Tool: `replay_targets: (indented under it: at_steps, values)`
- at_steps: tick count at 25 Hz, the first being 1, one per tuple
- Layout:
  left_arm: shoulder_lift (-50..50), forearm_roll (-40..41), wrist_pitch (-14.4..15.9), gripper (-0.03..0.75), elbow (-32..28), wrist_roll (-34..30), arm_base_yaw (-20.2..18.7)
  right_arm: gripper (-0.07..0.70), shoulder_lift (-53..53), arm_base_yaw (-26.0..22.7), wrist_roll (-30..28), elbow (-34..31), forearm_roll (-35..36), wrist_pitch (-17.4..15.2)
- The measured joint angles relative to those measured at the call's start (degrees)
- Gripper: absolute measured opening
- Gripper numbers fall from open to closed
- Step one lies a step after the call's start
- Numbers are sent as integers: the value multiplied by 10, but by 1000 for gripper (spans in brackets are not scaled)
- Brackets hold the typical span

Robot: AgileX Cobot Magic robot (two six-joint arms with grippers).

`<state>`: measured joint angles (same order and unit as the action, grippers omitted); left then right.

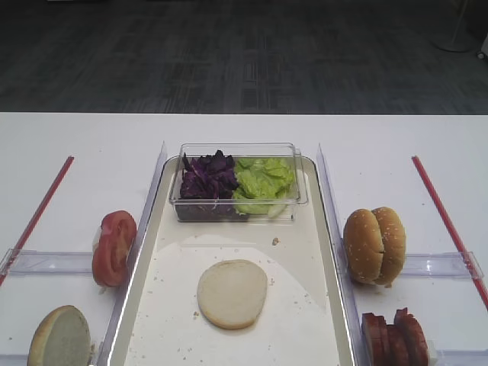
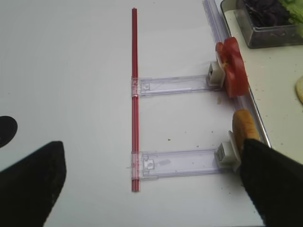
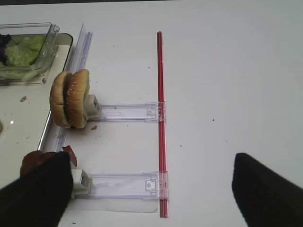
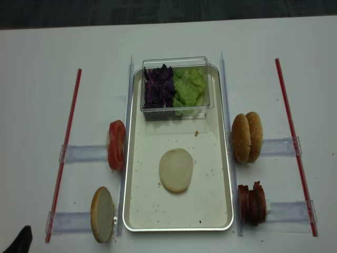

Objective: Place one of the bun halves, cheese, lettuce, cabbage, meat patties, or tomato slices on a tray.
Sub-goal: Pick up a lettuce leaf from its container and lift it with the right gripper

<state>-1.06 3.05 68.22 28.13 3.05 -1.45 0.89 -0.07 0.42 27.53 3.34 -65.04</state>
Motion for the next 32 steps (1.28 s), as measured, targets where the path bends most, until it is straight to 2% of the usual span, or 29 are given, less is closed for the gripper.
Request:
replay_targets:
  at_steps: [32]
  values:
    - [0,0,0,689,0,0,0,692,0,0,0,0,0,0]
